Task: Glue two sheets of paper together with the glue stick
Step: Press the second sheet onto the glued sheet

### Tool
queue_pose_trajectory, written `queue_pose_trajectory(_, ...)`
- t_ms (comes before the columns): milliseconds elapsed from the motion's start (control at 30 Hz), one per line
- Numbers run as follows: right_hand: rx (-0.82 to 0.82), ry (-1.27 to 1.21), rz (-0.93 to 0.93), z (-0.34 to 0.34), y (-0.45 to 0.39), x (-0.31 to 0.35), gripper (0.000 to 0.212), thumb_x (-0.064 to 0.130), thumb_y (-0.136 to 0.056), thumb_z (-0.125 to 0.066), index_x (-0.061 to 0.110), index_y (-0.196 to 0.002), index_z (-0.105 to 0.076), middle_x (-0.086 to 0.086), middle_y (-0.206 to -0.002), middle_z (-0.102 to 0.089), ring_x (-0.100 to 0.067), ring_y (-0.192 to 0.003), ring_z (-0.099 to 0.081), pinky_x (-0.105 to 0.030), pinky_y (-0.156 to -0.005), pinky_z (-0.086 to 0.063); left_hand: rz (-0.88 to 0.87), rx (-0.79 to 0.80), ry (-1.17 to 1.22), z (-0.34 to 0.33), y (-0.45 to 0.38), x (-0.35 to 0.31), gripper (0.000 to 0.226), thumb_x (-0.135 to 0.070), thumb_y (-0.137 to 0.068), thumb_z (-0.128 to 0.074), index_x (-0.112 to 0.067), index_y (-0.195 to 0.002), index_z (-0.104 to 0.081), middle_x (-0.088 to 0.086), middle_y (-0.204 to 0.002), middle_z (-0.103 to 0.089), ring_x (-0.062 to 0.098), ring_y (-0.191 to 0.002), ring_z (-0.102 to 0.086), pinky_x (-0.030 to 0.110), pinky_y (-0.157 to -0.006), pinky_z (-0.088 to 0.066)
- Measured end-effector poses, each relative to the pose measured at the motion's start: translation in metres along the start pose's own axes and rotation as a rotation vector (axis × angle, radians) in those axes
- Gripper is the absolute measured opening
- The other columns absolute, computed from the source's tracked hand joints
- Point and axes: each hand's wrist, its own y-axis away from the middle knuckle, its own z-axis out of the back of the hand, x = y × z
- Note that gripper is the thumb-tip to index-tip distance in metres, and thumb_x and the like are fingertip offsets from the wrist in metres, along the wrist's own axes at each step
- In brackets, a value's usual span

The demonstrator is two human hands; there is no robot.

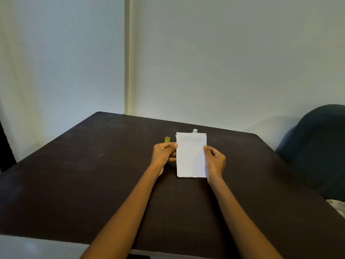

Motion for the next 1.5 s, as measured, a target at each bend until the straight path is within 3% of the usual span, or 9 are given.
queue_pose_trajectory(167,-0.006,-0.007,0.013,-0.002,-0.003,-0.003,0.015,0.026,-0.088,-0.062,0.018,-0.097,-0.071,0.024,-0.077,-0.059,-0.001,-0.074,-0.058,-0.014,-0.057,-0.041,0.018,0.004,-0.005,0.000,0.000,-0.001,0.009,-0.012,-0.088,-0.061,-0.011,-0.090,-0.069,0.004,-0.079,-0.072,0.013,-0.066,-0.069,0.023,-0.052,-0.056)
queue_pose_trajectory(367,0.040,-0.063,0.013,0.001,-0.002,-0.001,0.006,0.028,-0.087,-0.063,0.030,-0.083,-0.066,0.015,-0.086,-0.065,-0.006,-0.082,-0.062,-0.020,-0.063,-0.048,0.015,-0.014,-0.026,-0.001,-0.001,0.000,0.008,-0.013,-0.088,-0.060,-0.013,-0.089,-0.068,0.007,-0.081,-0.071,0.013,-0.066,-0.068,0.023,-0.053,-0.056)
queue_pose_trajectory(433,0.037,-0.099,0.024,0.003,-0.003,0.000,0.005,0.029,-0.086,-0.066,0.031,-0.090,-0.064,0.016,-0.086,-0.064,-0.005,-0.082,-0.061,-0.018,-0.062,-0.047,0.011,-0.021,-0.029,-0.001,-0.001,0.000,0.008,-0.013,-0.088,-0.060,-0.015,-0.087,-0.068,0.006,-0.080,-0.070,0.013,-0.066,-0.068,0.022,-0.052,-0.055)
queue_pose_trajectory(567,0.088,-0.126,0.002,0.007,-0.006,-0.002,0.035,0.037,-0.083,-0.068,0.025,-0.115,-0.060,0.013,-0.098,-0.063,-0.006,-0.090,-0.061,-0.025,-0.076,-0.052,0.002,-0.015,-0.023,0.000,-0.002,0.001,0.012,-0.015,-0.089,-0.059,-0.009,-0.092,-0.069,0.007,-0.077,-0.069,0.012,-0.064,-0.065,0.022,-0.052,-0.054)
queue_pose_trajectory(733,0.194,-0.071,-0.005,0.010,-0.005,-0.002,0.012,0.041,-0.080,-0.069,0.033,-0.088,-0.065,0.009,-0.094,-0.069,-0.011,-0.087,-0.066,-0.026,-0.066,-0.054,-0.008,-0.047,-0.037,-0.001,-0.002,0.001,0.016,-0.016,-0.089,-0.059,-0.005,-0.097,-0.068,0.003,-0.074,-0.069,0.009,-0.060,-0.064,0.020,-0.052,-0.053)
queue_pose_trajectory(967,0.347,0.005,0.025,0.019,-0.003,0.004,0.013,0.038,-0.078,-0.072,0.032,-0.088,-0.066,0.016,-0.087,-0.069,0.000,-0.082,-0.065,-0.011,-0.061,-0.048,-0.077,-0.119,0.028,0.002,0.000,-0.002,0.009,-0.013,-0.089,-0.059,-0.012,-0.086,-0.068,0.002,-0.072,-0.066,0.007,-0.057,-0.060,0.017,-0.048,-0.050)
queue_pose_trajectory(1167,0.468,0.115,0.010,0.025,-0.004,0.002,0.019,0.035,-0.079,-0.072,0.018,-0.090,-0.073,-0.002,-0.091,-0.074,-0.022,-0.091,-0.069,-0.037,-0.081,-0.055,-0.121,-0.186,0.042,0.002,-0.002,-0.001,0.016,-0.015,-0.091,-0.056,-0.006,-0.101,-0.065,0.000,-0.076,-0.069,0.000,-0.053,-0.063,0.016,-0.048,-0.051)
queue_pose_trajectory(1367,0.336,0.054,0.017,0.026,-0.005,0.001,0.012,0.032,-0.080,-0.072,0.020,-0.079,-0.072,-0.004,-0.086,-0.074,-0.022,-0.085,-0.067,-0.038,-0.078,-0.055,-0.038,0.062,-0.052,-0.004,0.001,0.002,0.040,-0.045,-0.094,-0.044,-0.012,-0.102,-0.065,0.002,-0.078,-0.069,0.012,-0.060,-0.065,0.021,-0.047,-0.051)
queue_pose_trajectory(1500,0.261,0.006,0.041,0.027,-0.004,0.003,0.007,0.031,-0.082,-0.070,0.024,-0.083,-0.070,0.003,-0.086,-0.072,-0.015,-0.084,-0.065,-0.025,-0.070,-0.051,-0.007,0.191,-0.237,-0.006,0.002,0.003,0.030,-0.036,-0.090,-0.056,-0.007,-0.093,-0.066,-0.004,-0.073,-0.068,0.008,-0.058,-0.067,0.022,-0.050,-0.056)
